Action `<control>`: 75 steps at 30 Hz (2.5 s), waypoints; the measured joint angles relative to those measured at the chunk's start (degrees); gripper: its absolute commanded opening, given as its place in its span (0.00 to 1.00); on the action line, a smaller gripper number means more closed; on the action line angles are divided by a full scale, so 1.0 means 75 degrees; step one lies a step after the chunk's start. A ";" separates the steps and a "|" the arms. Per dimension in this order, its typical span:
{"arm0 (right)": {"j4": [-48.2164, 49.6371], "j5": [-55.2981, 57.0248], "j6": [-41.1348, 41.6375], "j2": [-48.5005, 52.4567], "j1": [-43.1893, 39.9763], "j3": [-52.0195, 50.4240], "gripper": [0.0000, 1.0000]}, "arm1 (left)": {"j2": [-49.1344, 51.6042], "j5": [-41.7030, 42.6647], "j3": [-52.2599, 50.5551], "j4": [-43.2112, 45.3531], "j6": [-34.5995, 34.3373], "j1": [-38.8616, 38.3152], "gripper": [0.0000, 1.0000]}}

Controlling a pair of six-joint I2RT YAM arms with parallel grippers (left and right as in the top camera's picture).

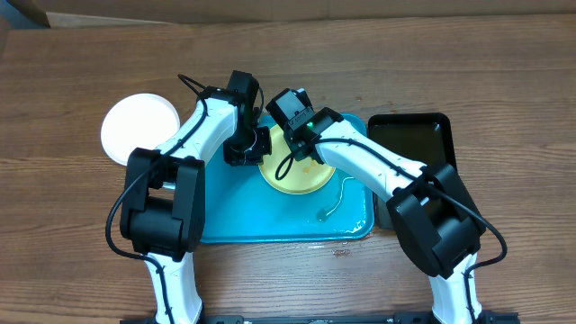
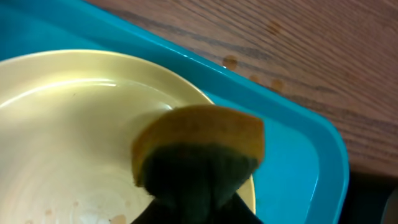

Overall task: Clean dirty plates on tray and stack at the side
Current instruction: 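Scrub the yellow plate with the sponge while the left gripper holds it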

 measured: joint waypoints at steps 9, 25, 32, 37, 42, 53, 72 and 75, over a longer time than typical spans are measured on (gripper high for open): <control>-0.0003 -0.0064 0.0009 -0.0003 -0.0289 -0.0119 0.16 | 0.0000 0.0000 0.0000 0.0000 0.0000 0.0000 0.05; -0.0694 -0.0950 0.0032 -0.0003 -0.0493 0.0326 0.31 | 0.0003 -0.0003 0.0000 -0.0006 0.0000 0.0000 0.06; -0.0784 -0.1708 0.0029 -0.0003 -0.0571 0.0414 0.37 | 0.0003 -0.0003 0.0000 -0.0029 0.0000 0.0000 0.06; -0.0522 -0.1766 0.0032 -0.0003 -0.0580 0.0198 0.37 | 0.0003 -0.0003 0.0000 -0.0029 0.0003 0.0000 0.06; -0.0146 -0.1530 0.0026 -0.0003 -0.0586 -0.0227 0.19 | 0.0003 0.0000 0.0000 -0.0029 0.0000 0.0000 0.05; -0.0166 -0.1941 0.0041 -0.0023 -0.0924 -0.0493 0.04 | 0.0003 0.0009 0.0000 -0.0026 0.0003 0.0000 0.04; -0.0790 -0.3235 0.1769 -0.0306 -0.0857 -0.0915 0.04 | 0.0003 0.0012 0.0000 -0.0085 0.0172 0.0000 0.04; -0.0845 -0.3267 0.1909 -0.0306 -0.0769 -0.0915 0.04 | 0.0003 0.0009 0.0000 -0.0085 0.0172 0.0000 0.04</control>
